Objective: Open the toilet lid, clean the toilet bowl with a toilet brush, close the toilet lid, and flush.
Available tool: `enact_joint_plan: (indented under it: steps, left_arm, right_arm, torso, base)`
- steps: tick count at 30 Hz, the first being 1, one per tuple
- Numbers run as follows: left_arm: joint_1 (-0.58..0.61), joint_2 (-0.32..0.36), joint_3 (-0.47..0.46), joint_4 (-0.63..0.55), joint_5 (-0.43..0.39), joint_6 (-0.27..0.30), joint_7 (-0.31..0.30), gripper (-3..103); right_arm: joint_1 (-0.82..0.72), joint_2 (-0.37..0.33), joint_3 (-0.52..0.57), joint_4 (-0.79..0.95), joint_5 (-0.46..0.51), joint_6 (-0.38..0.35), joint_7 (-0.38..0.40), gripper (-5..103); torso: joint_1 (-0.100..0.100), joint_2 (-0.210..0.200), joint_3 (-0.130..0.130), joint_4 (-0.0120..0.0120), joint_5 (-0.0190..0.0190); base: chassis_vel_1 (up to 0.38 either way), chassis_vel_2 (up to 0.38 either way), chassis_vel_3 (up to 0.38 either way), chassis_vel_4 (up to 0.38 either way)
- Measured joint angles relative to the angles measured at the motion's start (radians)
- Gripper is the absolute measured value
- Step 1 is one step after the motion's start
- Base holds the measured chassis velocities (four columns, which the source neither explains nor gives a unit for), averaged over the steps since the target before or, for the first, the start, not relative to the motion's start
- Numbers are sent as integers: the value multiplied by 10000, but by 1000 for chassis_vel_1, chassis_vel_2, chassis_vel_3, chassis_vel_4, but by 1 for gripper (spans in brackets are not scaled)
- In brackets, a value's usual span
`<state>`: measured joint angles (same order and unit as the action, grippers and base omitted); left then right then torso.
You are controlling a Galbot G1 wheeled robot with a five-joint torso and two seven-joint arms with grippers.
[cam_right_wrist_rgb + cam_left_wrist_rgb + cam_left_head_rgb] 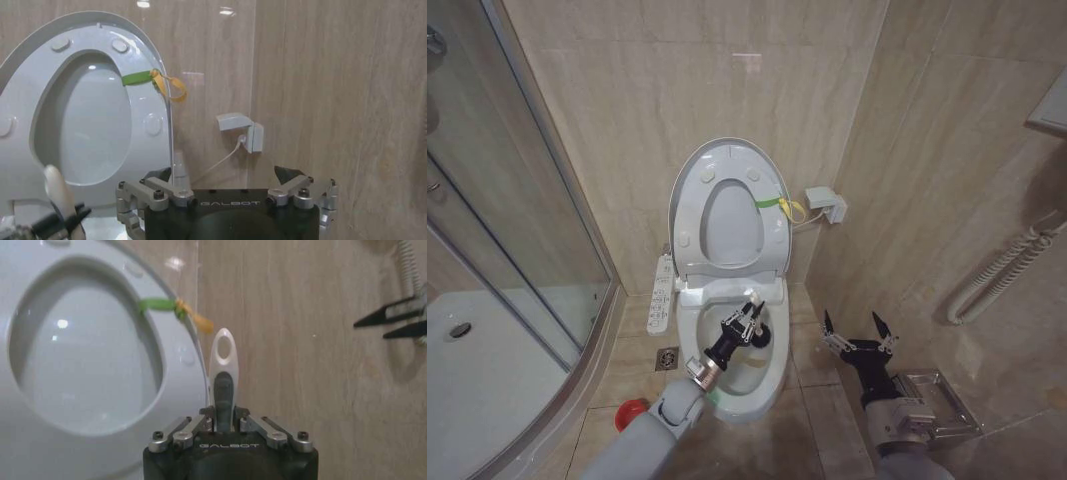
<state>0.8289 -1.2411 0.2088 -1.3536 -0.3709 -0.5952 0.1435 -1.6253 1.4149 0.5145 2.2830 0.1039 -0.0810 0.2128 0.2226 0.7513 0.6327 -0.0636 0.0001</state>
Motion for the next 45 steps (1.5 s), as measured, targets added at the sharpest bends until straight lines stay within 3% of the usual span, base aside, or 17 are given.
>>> enact_joint_plan:
  steps: [9,13,18,28,31,34,40,45]
  left_arm:
    - [-333,-364,354,1282,-394,-124,156,18]
    - [-845,-750,232,3133,-534,-933,809,18]
    - [-1074,-867,112,3939,-605,-1185,1034,18]
    - [-685,-773,346,2373,-588,-699,666,18]
    - [-292,-639,714,1100,-537,-218,259,18]
    - [-137,-597,882,603,-416,-58,134,18]
    - [-110,-591,853,732,-316,-124,154,18]
    - [-272,-588,525,1874,-317,-518,519,18]
  right_arm:
    - [0,0,0,0,0,0,0,100]
    - [0,0,0,0,0,0,0,100]
    - [0,0,0,0,0,0,0,100]
    - [0,0,0,0,0,0,0,100]
    - [0,0,0,0,0,0,0,100]
    - [0,0,0,0,0,0,0,100]
    - [0,0,0,0,0,0,0,100]
    - [0,0,0,0,0,0,0,100]
  torso:
    - [0,0,0,1,1]
    - [0,0,0,1,0]
    - [0,-1,-1,-1,-1]
    - [1,-1,1,0,-1]
    - [1,-2,0,4,1]
    - [1,-1,0,0,-2]
    - [0,-1,0,-1,-1]
    - [1,-1,0,-1,-2]
  base:
    - [0,0,0,0]
    - [0,0,0,0]
    - [0,0,0,0]
    - [0,0,0,0]
    - [0,0,0,0]
    - [0,0,0,0]
    - [0,0,0,0]
    - [0,0,0,0]
